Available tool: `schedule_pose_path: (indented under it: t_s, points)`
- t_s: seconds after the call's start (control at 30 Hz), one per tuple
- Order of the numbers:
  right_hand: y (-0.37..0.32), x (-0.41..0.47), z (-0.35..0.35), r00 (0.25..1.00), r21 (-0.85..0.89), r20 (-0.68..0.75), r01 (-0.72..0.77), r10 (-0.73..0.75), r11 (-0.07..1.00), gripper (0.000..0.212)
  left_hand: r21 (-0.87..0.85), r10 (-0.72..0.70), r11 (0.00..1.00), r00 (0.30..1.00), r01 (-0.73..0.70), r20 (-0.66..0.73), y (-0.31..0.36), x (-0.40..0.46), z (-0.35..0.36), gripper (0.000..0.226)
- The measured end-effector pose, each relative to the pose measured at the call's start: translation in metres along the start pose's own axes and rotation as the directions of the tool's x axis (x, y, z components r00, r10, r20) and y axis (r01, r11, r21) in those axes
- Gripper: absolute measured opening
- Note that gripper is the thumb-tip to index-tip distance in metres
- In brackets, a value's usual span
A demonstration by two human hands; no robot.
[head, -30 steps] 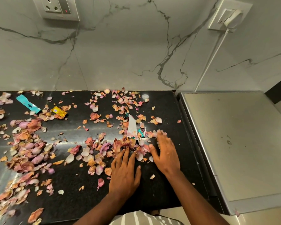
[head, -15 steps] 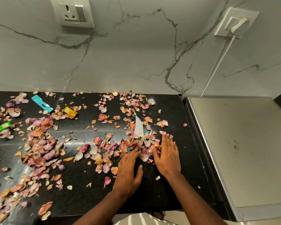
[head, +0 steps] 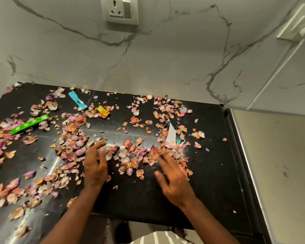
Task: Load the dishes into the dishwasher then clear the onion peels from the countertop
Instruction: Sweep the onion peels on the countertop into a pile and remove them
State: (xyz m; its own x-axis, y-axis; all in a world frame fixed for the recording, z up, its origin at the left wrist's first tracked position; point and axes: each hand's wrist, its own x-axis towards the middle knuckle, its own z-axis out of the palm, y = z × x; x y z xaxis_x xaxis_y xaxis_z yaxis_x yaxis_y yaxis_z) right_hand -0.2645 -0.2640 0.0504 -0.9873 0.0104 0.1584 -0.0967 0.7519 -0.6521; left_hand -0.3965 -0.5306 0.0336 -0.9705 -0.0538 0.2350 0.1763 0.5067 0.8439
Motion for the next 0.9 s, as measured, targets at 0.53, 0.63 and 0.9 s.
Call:
schedule_pose_path:
  t_s: [0.53, 0.63, 0.9]
  points:
    - [-0.01, 0.055, 0.048, 0.92, -0.333, 0.384, 0.067, 0.071, 0.941, 0.064, -0.336, -0.219, 0.926, 0.97, 0.173, -0.105, -0.014, 0.0, -0.007, 0.049]
    - [0.0, 0.071, 0.029, 0.935, -0.166, 0.313, -0.117, 0.164, 0.979, 0.062, -0.331, -0.228, 0.925, 0.97, 0.188, -0.086, -0.009, -0.001, -0.01, 0.048]
    - [-0.005, 0.067, 0.008, 0.992, 0.255, -0.058, -0.098, 0.117, 0.962, 0.036, -0.256, -0.087, 0.963, 0.996, 0.081, -0.009, -0.01, -0.003, -0.008, 0.056]
